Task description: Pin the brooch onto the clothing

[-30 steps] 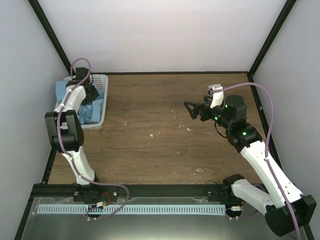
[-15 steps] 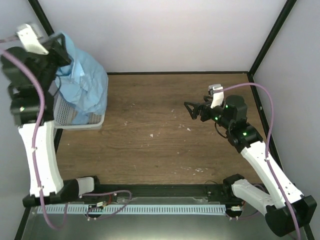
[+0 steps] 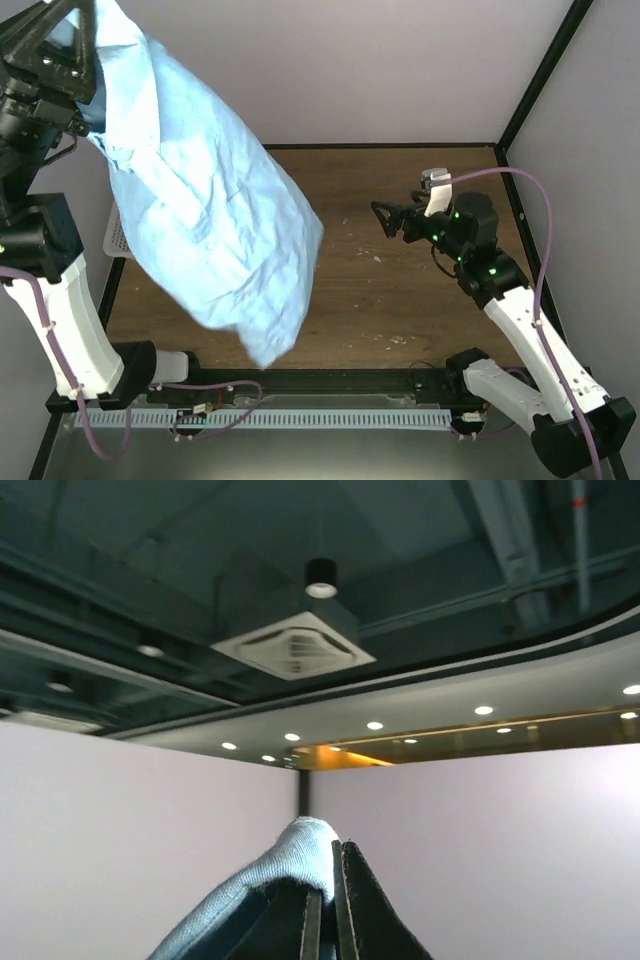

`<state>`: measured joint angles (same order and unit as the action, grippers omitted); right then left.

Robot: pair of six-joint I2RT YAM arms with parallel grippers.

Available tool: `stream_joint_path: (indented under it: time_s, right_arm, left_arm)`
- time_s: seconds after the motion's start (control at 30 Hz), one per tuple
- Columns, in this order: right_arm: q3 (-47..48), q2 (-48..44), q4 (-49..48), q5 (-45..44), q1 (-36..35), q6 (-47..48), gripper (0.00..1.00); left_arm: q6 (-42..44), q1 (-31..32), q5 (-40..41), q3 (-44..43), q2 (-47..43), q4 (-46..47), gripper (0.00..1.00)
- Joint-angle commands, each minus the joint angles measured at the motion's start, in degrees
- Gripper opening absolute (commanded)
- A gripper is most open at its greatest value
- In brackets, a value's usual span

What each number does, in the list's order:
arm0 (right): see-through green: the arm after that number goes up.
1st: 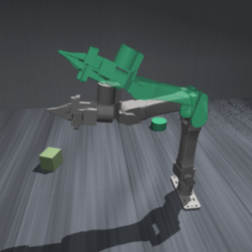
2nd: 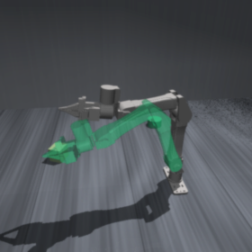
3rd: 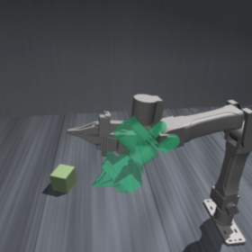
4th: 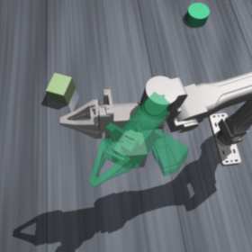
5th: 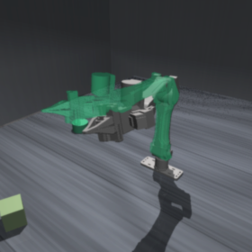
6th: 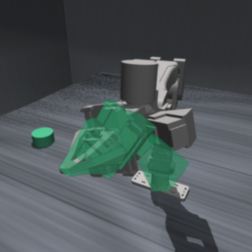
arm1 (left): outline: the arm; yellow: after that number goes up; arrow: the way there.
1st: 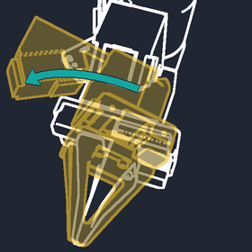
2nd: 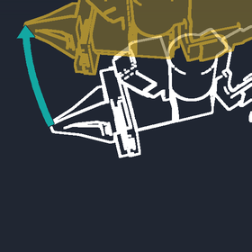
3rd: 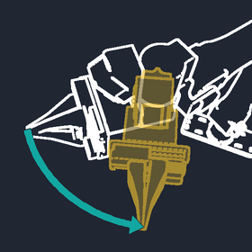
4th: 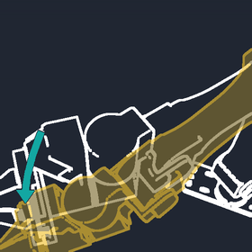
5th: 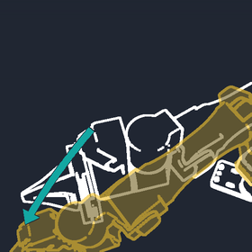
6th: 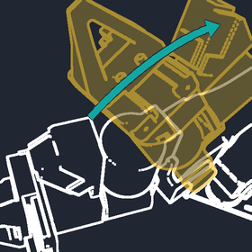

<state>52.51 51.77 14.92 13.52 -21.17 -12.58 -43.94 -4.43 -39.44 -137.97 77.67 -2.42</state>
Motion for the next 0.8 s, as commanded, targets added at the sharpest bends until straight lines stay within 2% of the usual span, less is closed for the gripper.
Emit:
stream_joint_path:
  time_s: [0.0, 0.1, 0.33, 0.47, 0.53, 0.63, 0.77]
  right_arm:
    - [1.98, -2.09, -1.24, -2.96, -0.5, -0.93, 1.0]
    - [1.69, -2.91, -1.7, -3.88, -0.46, -1.04, 1.0]
    - [-0.07, -3.14, -1.37, -6.01, -0.45, -1.22, 1.0]
    - [-1.35, -2.96, -0.25, -6.23, -0.5, -1.61, 1.0]
    - [-2.69, -3.33, -0.53, -5.87, -0.48, -1.83, 1.0]
    - [-5.1, -3.41, -1.55, -3.66, -0.45, -1.86, 1.0]
    - [-6.94, -1.6, -2.64, 2.73, -0.47, -1.7, 1.0]
  left_arm:
    - [-7.48, 5.18, -3.15, 2.14, 2.27, 5.67, 0.0]
    - [-5.33, 11.68, -3.85, 8.53, 2.03, 3.83, 0.0]
    - [8.41, 23.3, -3.21, 21.45, 5.9, -11.39, 0.0]
    - [18.96, 29.12, 3.0, 28.91, 9.26, -22.94, 0.0]
    - [25.08, 32.69, 9.8, 34.96, 9.54, -27.61, 0.0]
    - [33.22, 38.21, 19.4, 45.94, 8.04, -29.5, 0.0]
    - [34.11, 40.92, 23.5, 57.8, 4.45, -28.26, 0.0]
